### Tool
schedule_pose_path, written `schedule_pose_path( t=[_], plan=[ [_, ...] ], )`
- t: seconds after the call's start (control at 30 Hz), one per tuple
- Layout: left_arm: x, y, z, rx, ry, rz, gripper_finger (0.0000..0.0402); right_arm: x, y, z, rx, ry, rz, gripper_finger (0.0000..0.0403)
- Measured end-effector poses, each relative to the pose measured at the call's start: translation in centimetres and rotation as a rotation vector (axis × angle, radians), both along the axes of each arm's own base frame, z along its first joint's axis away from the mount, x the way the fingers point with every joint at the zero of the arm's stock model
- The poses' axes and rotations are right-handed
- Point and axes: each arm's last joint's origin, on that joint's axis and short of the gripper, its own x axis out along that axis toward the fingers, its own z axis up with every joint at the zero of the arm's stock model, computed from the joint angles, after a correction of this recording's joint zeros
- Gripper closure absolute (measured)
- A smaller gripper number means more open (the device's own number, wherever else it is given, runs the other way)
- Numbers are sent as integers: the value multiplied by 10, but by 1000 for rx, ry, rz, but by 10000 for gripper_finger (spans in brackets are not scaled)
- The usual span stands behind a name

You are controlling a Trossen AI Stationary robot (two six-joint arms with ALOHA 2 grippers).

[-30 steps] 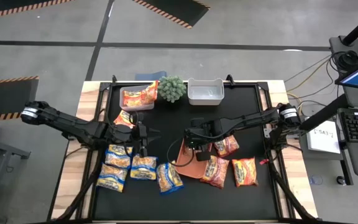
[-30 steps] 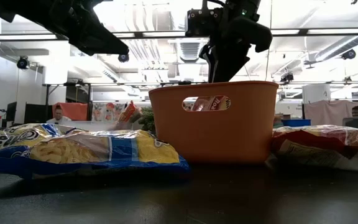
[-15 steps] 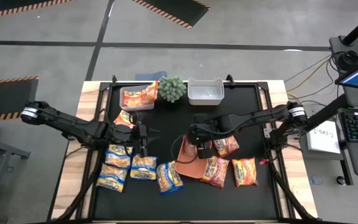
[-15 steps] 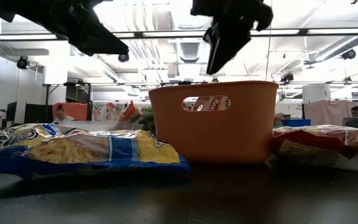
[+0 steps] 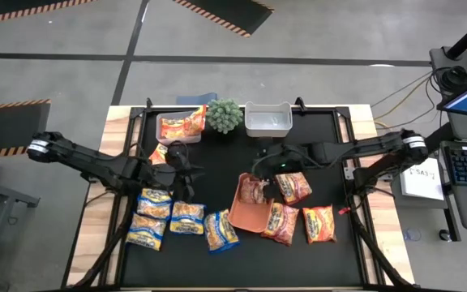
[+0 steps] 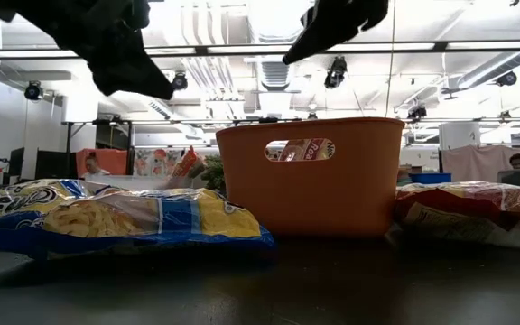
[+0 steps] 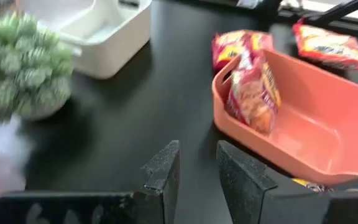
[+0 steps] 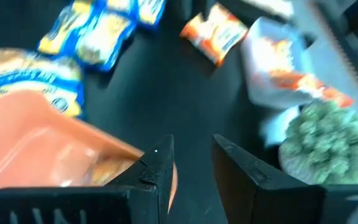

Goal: Sort Maruchan noodles
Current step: Put the blue noodle pack into the gray bin

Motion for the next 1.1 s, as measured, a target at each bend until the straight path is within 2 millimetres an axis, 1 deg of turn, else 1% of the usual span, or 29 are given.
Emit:
schedule_pose_path(
  t=[0.07,0.2,0.33,0.43,0.53,0.63,0.7,0.87,1.0,1.1],
  plan=[
    [-2,1,5,-23,35,49,312,-6,-6,-4,-9,-89,-8,309],
    [-8,7,14,-59,73,227,312,-21,-16,-7,-40,-290,-22,313],
    [-13,13,16,-91,114,319,312,-35,-22,-8,-61,-432,-38,315],
    [-19,18,11,-151,171,377,313,-44,-25,-8,-75,-481,-46,314],
    [-28,27,2,-211,266,505,320,-50,-26,-8,-80,-489,-51,316],
    [-37,35,-8,-288,387,641,330,-52,-27,-6,-79,-494,-51,319],
    [-36,37,-14,-319,447,671,339,-53,-27,-7,-81,-489,-51,319],
    [-24,34,-24,-396,568,607,354,-53,-27,-7,-86,-487,-52,314],
    [-11,23,-27,-489,697,431,355,-53,-29,-8,-88,-479,-56,317],
    [-2,9,-28,-486,781,216,351,-53,-31,-8,-89,-478,-63,321]
  ],
)
